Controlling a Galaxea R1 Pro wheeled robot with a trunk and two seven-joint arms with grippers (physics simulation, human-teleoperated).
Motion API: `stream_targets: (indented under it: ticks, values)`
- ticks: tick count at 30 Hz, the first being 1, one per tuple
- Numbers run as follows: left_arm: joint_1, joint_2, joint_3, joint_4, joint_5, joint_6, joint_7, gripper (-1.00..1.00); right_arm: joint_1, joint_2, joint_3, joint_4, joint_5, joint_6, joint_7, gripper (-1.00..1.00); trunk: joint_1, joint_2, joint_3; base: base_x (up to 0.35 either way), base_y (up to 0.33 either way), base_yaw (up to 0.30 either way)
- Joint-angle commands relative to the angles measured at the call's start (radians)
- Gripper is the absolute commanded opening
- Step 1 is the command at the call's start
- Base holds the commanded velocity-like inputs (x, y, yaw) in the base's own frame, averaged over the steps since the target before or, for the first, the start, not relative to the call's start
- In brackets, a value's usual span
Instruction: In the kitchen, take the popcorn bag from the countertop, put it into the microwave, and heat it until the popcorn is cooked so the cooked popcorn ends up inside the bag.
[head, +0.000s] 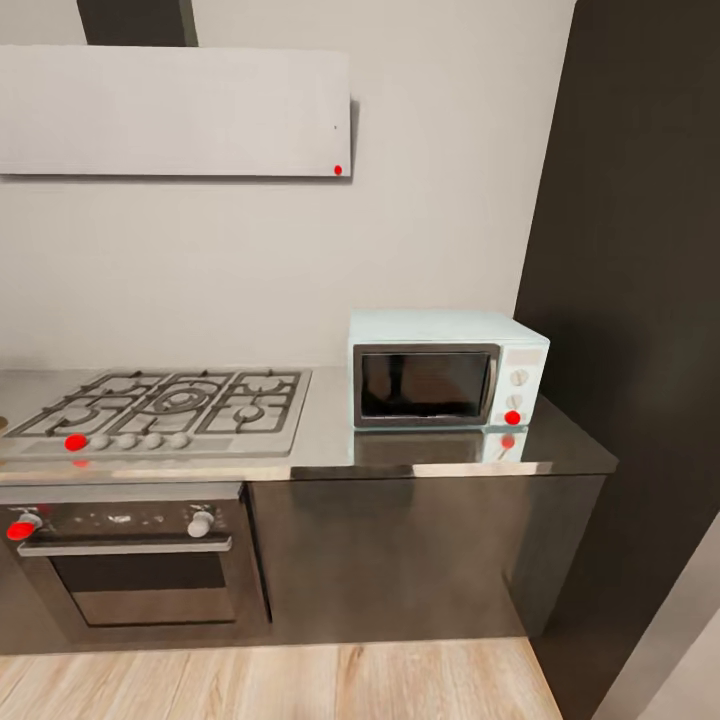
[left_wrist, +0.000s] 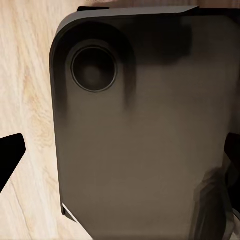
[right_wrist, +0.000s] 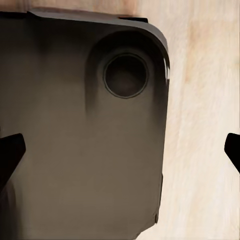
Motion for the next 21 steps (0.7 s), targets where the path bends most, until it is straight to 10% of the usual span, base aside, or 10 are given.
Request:
stream_targets:
  ticks: [1, 8, 11, 15, 21]
  values:
    - [0.0, 0.0, 0.001, 0.0, 0.002, -0.002, 0.001, 1.0, 0.0, -0.001, -0.002, -0.005, 0.003, -0.004, 0.002, 1.0, 0.0, 0.0, -0.001, 0.006, 0.0, 0.0]
    - [0.0, 0.0, 0.001, 0.0, 0.002, -0.002, 0.001, 1.0, 0.0, -0.066, -0.006, -0.42, 0.003, 0.182, 0.013, 1.0, 0.0, 0.0, -0.001, 0.001, 0.0, 0.0]
    - [0.0, 0.0, 0.001, 0.0, 0.007, -0.002, 0.0, 1.0, 0.0, -0.086, -0.015, -0.721, -0.008, 0.426, 0.013, 1.0, 0.0, 0.0, -0.001, 0.0, 0.0, 0.0]
    - [0.0, -0.002, 0.001, 0.0, 0.01, -0.002, 0.003, 1.0, 0.0, -0.095, -0.025, -1.41, -0.012, 0.898, 0.014, 1.0, 0.0, 0.0, -0.001, 0.0, 0.0, 0.0]
    - [0.0, -0.002, 0.001, 0.0, 0.012, -0.003, 0.004, 1.0, -0.256, -0.088, -0.03, -1.568, -0.015, 1.147, 0.014, 1.0, 0.0, 0.0, -0.001, 0.0, 0.0, 0.0]
